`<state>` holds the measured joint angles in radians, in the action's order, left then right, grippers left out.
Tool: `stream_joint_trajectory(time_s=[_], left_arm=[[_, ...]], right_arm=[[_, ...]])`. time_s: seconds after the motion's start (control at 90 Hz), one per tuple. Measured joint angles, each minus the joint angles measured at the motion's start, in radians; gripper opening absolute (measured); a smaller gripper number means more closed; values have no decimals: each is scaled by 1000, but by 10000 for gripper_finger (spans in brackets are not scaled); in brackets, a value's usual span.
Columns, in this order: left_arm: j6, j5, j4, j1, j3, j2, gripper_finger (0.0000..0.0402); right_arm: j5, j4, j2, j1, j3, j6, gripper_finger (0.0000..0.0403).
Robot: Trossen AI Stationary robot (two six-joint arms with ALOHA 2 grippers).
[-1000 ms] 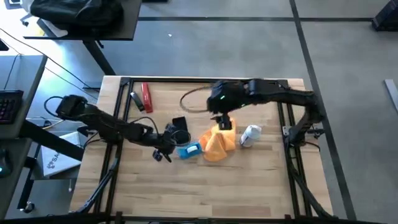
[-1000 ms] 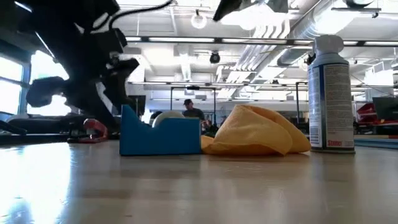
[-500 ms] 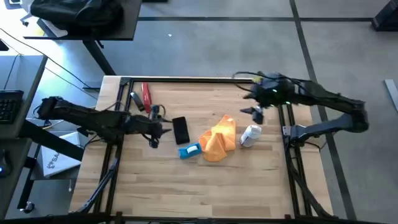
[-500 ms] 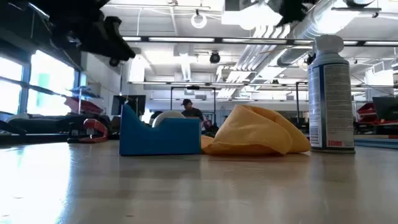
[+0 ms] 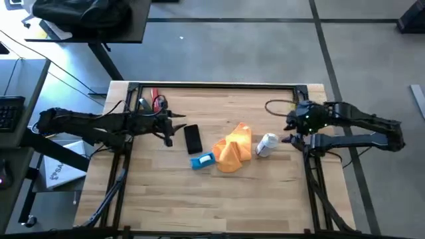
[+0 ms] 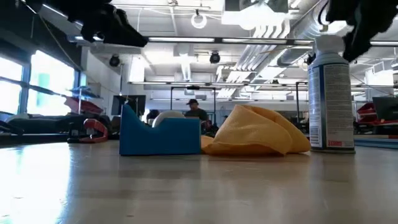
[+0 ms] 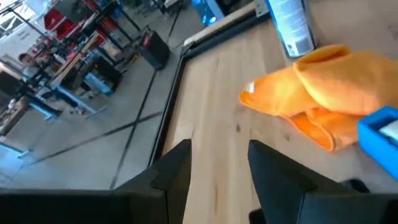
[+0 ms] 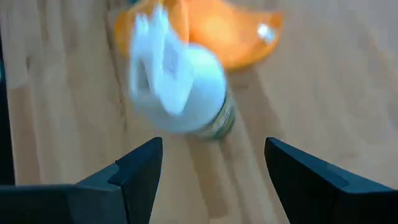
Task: Apply microfiber cloth
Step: Adjust the white spray bottle
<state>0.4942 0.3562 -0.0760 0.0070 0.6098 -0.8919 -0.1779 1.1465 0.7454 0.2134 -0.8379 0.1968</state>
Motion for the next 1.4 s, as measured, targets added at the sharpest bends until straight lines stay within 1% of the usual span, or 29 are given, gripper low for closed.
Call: stream_joint_trajectory(time_s=[0.056, 0.156, 0.3, 0.6, 0.744, 0.978, 1.067, 1.167, 1.322, 1.4], left_arm=[[6, -3, 6, 7, 0, -10, 139], [7, -5, 15, 14, 0, -23, 139], [7, -9, 13, 13, 0, -30, 139], [6, -10, 14, 13, 0, -29, 139], [5, -10, 14, 13, 0, -29, 139], [-25, -13, 16, 13, 0, -29, 139], [-58, -21, 9, 13, 1, -26, 139], [-107, -87, -3, 13, 1, -14, 139], [-187, -138, -34, 13, 1, 16, 139], [-229, -142, -54, 13, -4, 36, 139]], right_arm=[[-34, -40, 11, 0, 48, 30, 252], [-86, -114, 40, 0, 123, 35, 252], [-129, -204, 79, 0, 187, 67, 252], [-132, -408, 112, -9, 231, 49, 252], [-119, -488, 130, -42, 247, 55, 252], [-84, -643, 213, -110, 248, 52, 252], [-84, -647, 228, -122, 237, 46, 252], [-86, -625, 214, -123, 224, 48, 252], [-82, -546, 149, -123, 218, 25, 252], [-49, -485, 104, -123, 218, 23, 252]])
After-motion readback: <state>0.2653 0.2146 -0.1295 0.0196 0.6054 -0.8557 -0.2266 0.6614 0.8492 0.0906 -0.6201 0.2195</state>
